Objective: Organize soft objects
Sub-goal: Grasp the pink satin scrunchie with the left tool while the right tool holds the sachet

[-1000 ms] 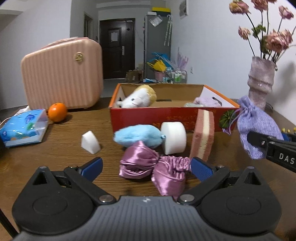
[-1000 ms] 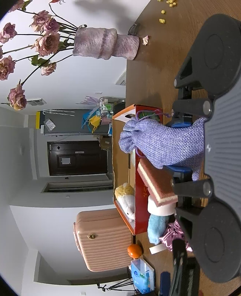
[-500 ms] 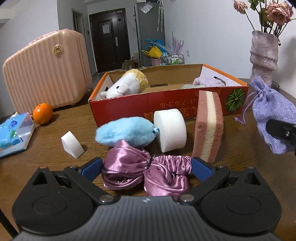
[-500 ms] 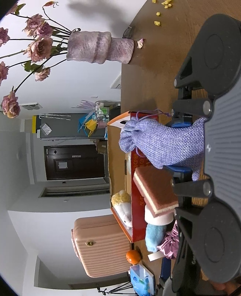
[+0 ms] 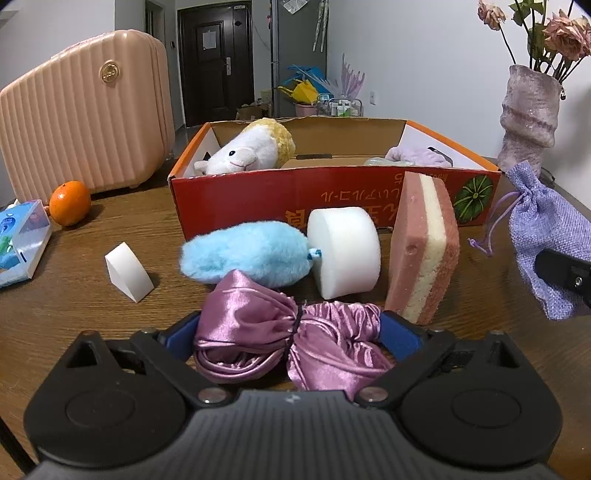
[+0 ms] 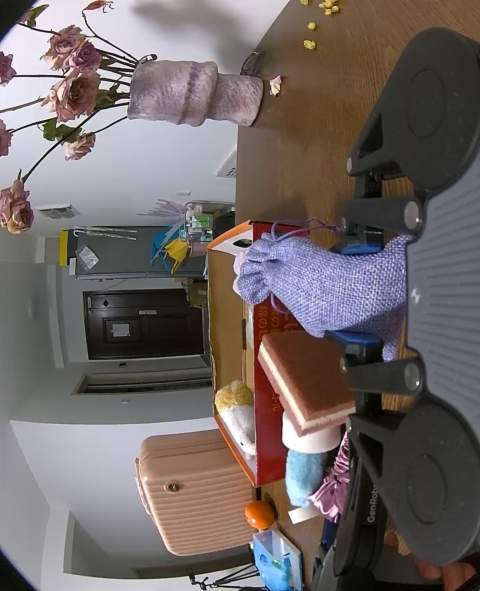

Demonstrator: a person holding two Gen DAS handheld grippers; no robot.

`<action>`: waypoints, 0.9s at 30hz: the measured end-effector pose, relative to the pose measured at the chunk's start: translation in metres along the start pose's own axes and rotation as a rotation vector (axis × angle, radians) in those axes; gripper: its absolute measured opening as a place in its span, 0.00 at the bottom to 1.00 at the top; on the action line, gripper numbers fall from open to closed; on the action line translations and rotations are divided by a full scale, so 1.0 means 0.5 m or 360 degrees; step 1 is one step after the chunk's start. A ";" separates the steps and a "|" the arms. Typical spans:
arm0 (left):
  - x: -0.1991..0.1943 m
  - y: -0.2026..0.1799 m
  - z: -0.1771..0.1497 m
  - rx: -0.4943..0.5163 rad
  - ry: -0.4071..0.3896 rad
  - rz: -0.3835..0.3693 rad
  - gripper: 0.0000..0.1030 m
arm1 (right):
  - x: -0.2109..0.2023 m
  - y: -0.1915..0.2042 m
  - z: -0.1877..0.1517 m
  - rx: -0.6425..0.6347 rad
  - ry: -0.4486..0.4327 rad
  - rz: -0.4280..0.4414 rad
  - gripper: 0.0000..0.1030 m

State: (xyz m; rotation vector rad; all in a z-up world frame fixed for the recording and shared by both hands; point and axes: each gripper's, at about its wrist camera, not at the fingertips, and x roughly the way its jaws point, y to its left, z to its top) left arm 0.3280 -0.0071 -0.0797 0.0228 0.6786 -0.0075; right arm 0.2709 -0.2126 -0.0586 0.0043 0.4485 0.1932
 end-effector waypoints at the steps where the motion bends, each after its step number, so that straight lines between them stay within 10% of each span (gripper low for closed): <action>1: 0.000 0.000 0.000 0.0000 0.0000 0.0005 0.95 | 0.000 0.000 0.000 0.0000 -0.0001 0.0000 0.36; 27: -0.107 0.003 -0.039 0.0000 -0.0203 -0.0005 0.40 | -0.005 0.011 -0.002 -0.0031 -0.0021 0.0009 0.37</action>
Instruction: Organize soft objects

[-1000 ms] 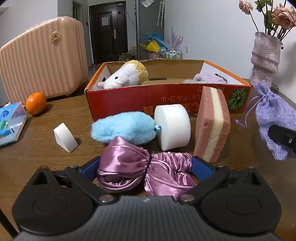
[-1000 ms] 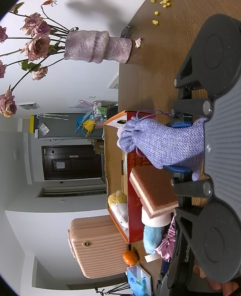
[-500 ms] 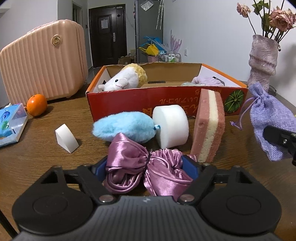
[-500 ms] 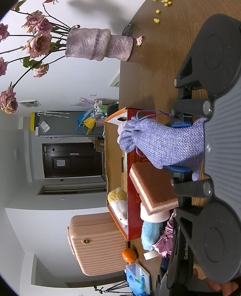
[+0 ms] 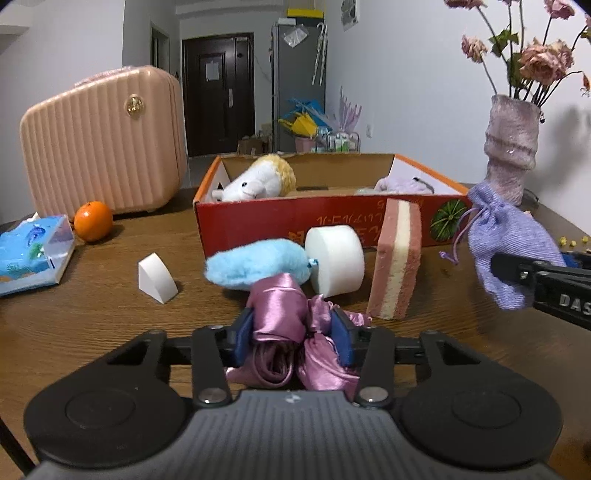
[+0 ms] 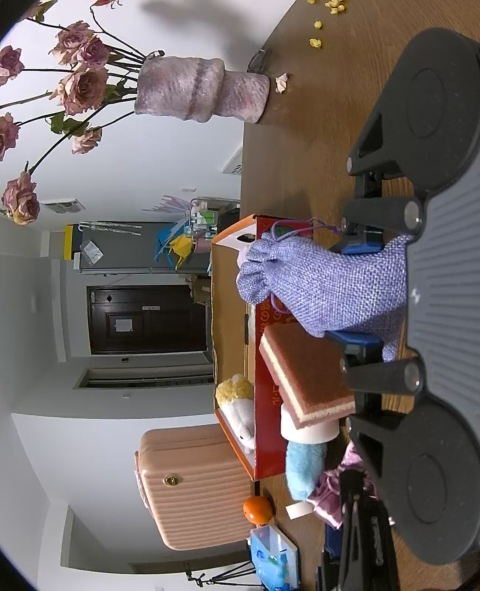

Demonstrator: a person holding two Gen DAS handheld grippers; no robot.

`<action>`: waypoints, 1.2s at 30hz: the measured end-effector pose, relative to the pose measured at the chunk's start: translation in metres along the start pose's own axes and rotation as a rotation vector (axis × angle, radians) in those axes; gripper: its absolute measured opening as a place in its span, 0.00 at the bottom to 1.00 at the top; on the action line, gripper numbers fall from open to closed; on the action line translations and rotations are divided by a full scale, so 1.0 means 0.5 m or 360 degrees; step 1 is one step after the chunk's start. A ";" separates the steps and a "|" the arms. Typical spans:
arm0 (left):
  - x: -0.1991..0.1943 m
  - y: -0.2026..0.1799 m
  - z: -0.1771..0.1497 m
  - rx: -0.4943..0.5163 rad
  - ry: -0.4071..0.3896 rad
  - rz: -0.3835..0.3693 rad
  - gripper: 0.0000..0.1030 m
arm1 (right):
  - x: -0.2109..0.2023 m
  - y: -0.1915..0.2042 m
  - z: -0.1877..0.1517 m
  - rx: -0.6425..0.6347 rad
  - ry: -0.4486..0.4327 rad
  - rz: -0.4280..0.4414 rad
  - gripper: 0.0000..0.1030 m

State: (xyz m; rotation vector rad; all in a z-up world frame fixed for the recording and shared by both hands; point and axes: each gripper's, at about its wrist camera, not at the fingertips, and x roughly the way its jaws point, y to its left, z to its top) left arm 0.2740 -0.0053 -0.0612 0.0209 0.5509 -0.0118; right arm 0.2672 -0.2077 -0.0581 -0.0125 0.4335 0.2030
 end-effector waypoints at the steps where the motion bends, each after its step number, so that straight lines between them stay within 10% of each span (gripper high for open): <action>1: -0.006 0.000 0.000 0.0002 -0.0014 -0.0003 0.37 | 0.000 0.000 0.000 -0.0002 -0.0002 -0.0001 0.37; 5: -0.027 0.002 -0.001 -0.0007 -0.0057 -0.0001 0.22 | -0.002 0.002 0.000 -0.0015 -0.0018 -0.0012 0.37; 36: -0.159 0.026 0.046 -0.0105 -0.0392 -0.0056 0.22 | -0.056 0.008 0.005 -0.0019 -0.0172 -0.0070 0.37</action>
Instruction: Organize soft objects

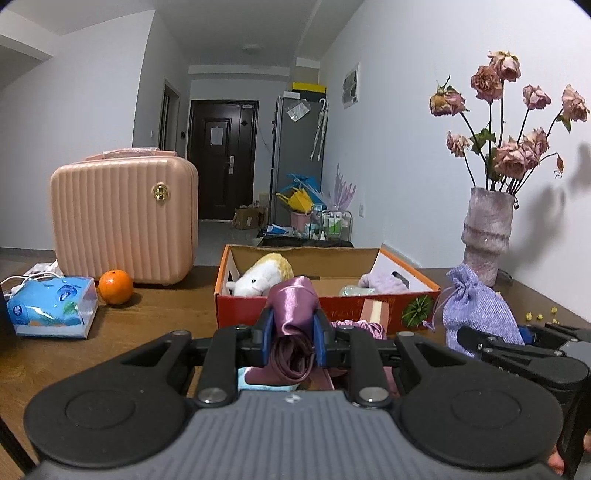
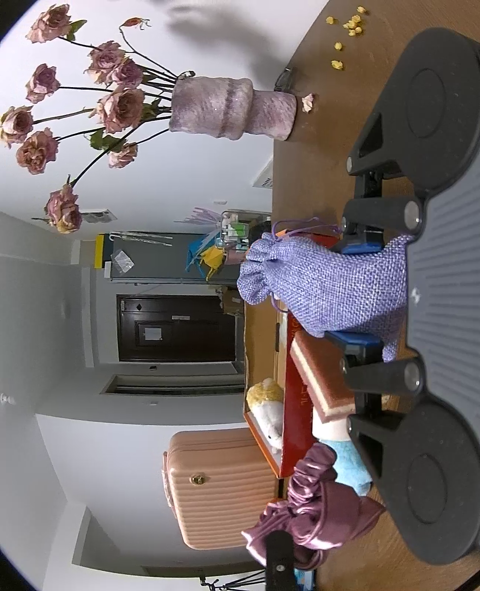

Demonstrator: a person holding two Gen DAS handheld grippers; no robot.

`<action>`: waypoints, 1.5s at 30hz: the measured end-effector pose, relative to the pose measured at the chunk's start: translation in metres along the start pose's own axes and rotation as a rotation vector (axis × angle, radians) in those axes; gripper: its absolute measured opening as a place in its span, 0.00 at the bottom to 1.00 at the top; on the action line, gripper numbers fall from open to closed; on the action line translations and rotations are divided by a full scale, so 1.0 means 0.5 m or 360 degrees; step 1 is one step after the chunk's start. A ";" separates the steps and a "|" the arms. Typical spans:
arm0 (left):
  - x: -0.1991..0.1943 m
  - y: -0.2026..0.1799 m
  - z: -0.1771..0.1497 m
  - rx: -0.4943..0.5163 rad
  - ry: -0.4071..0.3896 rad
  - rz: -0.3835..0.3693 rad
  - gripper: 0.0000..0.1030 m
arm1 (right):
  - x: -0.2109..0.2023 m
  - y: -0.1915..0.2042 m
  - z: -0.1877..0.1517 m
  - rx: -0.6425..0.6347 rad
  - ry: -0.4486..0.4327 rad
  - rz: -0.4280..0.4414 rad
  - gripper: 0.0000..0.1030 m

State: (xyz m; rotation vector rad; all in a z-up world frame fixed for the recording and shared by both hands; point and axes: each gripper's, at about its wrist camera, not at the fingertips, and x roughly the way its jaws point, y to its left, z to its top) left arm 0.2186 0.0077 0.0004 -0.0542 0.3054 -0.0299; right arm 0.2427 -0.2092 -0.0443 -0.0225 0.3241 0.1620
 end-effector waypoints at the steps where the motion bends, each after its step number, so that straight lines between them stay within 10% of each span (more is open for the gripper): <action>1: 0.000 0.000 0.003 -0.0002 -0.0006 0.0001 0.22 | -0.001 0.002 0.001 -0.0006 -0.0007 0.0000 0.37; 45: 0.214 0.010 0.126 -0.0168 -0.0145 0.0091 0.22 | 0.174 0.045 0.114 0.0014 -0.0202 0.0060 0.37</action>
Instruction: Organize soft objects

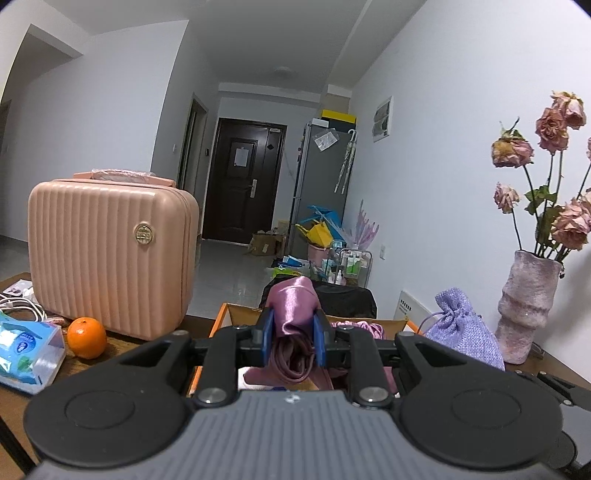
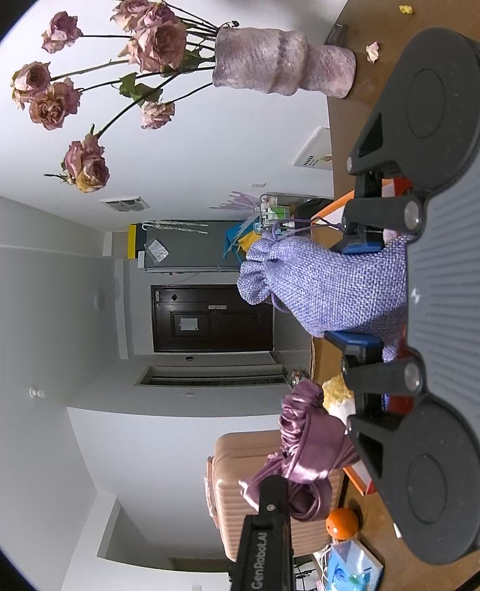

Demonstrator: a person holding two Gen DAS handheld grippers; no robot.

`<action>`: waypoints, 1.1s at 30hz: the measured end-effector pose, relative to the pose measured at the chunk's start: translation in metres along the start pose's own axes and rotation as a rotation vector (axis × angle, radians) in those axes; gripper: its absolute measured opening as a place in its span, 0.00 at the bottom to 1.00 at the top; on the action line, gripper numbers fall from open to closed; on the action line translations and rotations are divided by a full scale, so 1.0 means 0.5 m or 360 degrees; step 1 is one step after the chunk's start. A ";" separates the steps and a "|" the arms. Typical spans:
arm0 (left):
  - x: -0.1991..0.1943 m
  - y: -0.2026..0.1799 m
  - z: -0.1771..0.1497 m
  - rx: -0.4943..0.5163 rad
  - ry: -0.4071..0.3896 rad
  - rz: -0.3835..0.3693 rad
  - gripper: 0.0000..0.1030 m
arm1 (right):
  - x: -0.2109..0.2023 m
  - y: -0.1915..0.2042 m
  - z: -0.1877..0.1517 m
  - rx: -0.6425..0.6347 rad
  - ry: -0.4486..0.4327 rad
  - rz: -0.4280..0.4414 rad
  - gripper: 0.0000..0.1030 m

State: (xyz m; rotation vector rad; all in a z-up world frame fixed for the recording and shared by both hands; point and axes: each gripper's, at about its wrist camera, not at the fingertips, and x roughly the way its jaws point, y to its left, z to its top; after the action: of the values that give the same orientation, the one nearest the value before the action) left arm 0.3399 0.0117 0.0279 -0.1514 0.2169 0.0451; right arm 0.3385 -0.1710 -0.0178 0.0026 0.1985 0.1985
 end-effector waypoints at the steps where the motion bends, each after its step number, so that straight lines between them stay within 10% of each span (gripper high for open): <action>1: 0.007 0.000 0.001 -0.0001 0.0002 0.0001 0.22 | 0.008 0.000 0.001 -0.0002 -0.0001 -0.0002 0.37; 33: 0.220 -0.009 0.001 0.0048 0.0083 0.0026 0.22 | 0.190 -0.001 0.010 -0.0073 0.0048 -0.0002 0.37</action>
State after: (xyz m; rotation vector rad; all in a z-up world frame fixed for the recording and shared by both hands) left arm 0.4475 0.0105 0.0051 -0.1209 0.2710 0.0543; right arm 0.4307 -0.1527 -0.0317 -0.0459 0.2238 0.2016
